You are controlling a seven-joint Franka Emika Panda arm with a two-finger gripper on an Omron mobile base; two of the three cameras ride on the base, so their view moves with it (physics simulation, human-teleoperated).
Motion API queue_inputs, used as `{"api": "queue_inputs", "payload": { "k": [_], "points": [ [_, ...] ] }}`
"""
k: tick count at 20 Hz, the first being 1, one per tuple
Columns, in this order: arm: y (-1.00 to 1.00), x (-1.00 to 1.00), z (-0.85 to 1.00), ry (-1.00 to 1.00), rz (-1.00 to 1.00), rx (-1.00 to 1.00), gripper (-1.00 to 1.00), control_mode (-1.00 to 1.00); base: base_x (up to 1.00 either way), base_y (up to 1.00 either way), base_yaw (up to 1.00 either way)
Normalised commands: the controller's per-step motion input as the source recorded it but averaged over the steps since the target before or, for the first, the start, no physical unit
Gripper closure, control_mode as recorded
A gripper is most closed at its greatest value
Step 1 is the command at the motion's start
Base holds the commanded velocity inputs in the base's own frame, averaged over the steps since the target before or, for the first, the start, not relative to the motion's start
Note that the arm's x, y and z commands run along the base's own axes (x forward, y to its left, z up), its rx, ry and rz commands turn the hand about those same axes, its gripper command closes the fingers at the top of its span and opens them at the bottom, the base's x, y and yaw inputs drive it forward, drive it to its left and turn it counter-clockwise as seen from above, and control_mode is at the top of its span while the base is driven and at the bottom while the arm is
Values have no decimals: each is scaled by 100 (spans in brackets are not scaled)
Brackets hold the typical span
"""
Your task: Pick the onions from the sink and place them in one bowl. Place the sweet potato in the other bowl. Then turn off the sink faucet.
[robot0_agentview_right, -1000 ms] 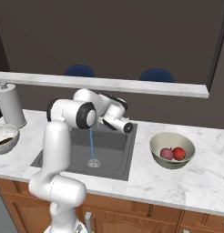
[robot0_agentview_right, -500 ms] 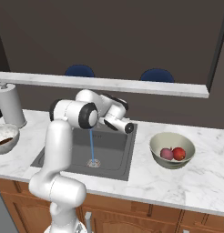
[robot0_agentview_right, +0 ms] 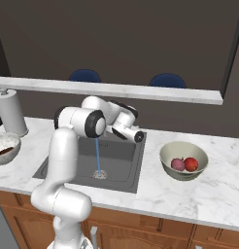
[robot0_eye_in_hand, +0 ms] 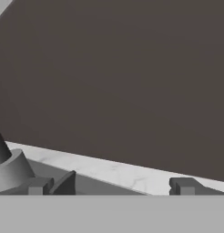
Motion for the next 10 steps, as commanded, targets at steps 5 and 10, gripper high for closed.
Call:
{"api": "queue_inputs", "payload": {
  "k": [5, 10],
  "points": [
    [0, 19, -9, 0, 2, 0, -100, -100, 0, 0, 0],
    [0, 23, -10, 0, 4, 0, -100, -100, 0, 0, 0]
  ]
}}
